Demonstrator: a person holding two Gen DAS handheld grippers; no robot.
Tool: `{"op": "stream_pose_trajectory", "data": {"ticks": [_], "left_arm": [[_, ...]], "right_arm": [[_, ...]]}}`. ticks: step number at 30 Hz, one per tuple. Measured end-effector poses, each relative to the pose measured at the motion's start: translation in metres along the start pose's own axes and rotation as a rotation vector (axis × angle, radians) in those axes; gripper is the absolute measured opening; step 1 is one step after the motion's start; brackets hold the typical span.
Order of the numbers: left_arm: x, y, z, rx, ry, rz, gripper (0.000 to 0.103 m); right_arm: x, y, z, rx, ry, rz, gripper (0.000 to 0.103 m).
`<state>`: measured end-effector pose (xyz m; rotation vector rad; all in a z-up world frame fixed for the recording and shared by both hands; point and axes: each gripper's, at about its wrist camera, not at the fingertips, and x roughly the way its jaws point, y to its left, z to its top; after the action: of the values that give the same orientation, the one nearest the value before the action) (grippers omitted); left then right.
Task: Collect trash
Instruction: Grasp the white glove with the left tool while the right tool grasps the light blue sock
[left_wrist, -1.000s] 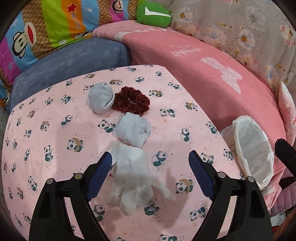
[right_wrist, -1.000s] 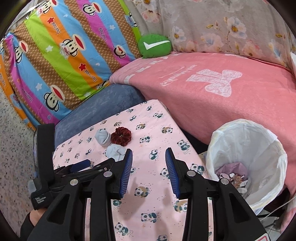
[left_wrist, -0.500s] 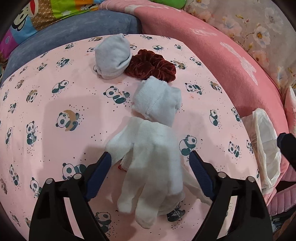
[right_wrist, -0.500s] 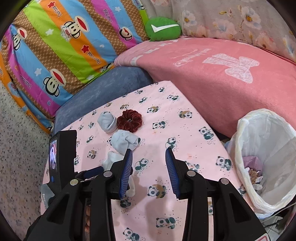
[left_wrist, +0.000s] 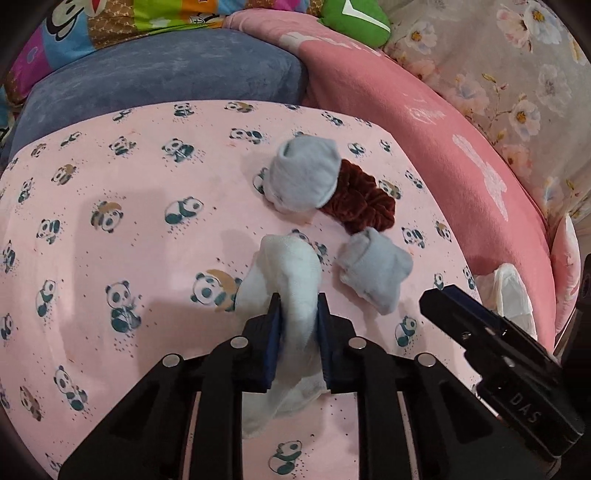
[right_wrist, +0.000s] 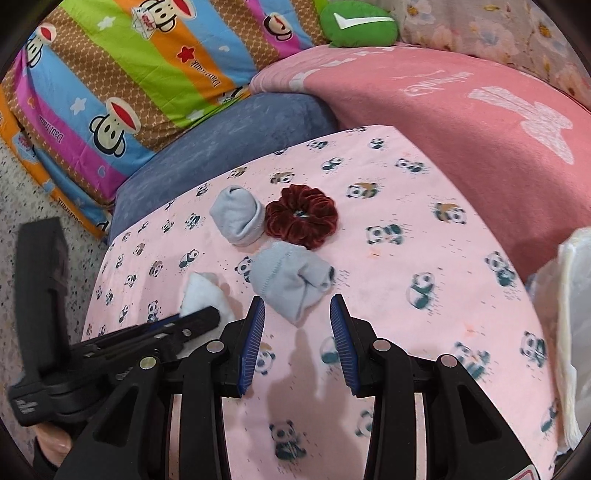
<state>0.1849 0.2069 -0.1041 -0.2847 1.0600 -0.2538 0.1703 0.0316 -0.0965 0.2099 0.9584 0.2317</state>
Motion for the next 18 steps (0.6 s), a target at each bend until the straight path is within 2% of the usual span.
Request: {"op": "stream_pose_trajectory", "data": {"ticks": [3, 4, 7, 15, 18], "left_arm": [[-0.001, 0.004, 0.011, 0.002, -0.018, 0.023, 0.018], [0.000, 0.005, 0.014, 0.003, -0.022, 0.033, 0.018], [0.002, 0.003, 0.022, 0.013, -0.036, 0.062, 0.018], [0.008, -0.001, 0.034, 0.040, -0.055, 0.085, 0.018], [0.010, -0.005, 0.033, 0.048, -0.054, 0.084, 0.018]], "right_arm": [[0.018, 0.008, 0.006, 0.000, 0.010, -0.005, 0.039], [0.021, 0.009, 0.007, 0.001, 0.011, -0.008, 0.046], [0.035, 0.013, 0.011, 0.010, 0.009, -0.025, 0.052], [0.059, 0.011, 0.016, 0.036, 0.035, -0.036, 0.053], [0.061, 0.008, 0.016, 0.038, 0.040, -0.029, 0.048]]}}
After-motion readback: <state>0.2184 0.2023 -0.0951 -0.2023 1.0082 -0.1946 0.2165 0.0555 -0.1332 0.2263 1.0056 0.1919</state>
